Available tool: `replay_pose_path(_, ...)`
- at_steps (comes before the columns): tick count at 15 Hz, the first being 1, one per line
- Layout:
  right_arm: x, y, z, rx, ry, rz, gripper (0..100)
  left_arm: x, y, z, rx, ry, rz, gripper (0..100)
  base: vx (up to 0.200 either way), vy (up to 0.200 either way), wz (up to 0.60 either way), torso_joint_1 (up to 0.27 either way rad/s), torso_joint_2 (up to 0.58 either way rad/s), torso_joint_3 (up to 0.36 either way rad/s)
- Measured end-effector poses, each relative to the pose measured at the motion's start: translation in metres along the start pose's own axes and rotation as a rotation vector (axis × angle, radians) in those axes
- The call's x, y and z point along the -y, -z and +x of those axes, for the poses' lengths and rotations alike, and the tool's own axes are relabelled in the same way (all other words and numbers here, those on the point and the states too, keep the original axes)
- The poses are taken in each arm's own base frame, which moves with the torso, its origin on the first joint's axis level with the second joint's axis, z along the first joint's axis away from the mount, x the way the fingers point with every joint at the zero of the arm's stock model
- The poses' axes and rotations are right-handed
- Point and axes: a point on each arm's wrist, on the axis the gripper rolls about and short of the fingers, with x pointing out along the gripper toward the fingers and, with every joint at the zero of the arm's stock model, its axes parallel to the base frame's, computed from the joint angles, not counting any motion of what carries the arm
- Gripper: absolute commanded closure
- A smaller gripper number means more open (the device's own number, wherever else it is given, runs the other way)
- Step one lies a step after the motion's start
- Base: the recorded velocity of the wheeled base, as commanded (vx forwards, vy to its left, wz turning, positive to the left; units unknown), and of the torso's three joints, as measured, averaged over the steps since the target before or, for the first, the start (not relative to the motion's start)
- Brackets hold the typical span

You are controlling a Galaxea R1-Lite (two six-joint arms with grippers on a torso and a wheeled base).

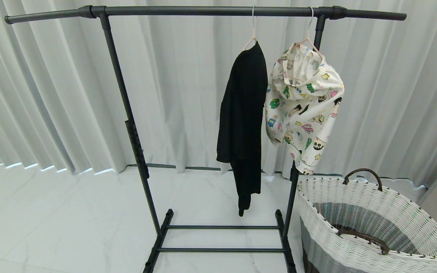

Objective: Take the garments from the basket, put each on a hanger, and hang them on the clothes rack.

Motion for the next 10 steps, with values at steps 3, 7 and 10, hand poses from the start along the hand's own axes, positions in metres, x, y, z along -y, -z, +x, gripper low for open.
replay_pose_path(3, 0.0, 0.0, 0.0, 0.0, 0.0, 0.0, 0, 0.0, 0.0, 0.0, 0.0, 0.0, 0.0, 0, 0.0, 0.0, 0.0, 0.0, 0.0, 0.0)
replay_pose_path(7, 0.0, 0.0, 0.0, 0.0, 0.0, 0.0, 0, 0.0, 0.0, 0.0, 0.0, 0.0, 0.0, 0, 0.0, 0.0, 0.0, 0.0, 0.0, 0.0)
replay_pose_path(10, 0.0, 0.0001, 0.0, -0.001, 0.0, -0.008, 0, 0.0, 0.0, 0.0, 0.0, 0.0, 0.0, 0, 0.0, 0.0, 0.0, 0.0, 0.0, 0.0)
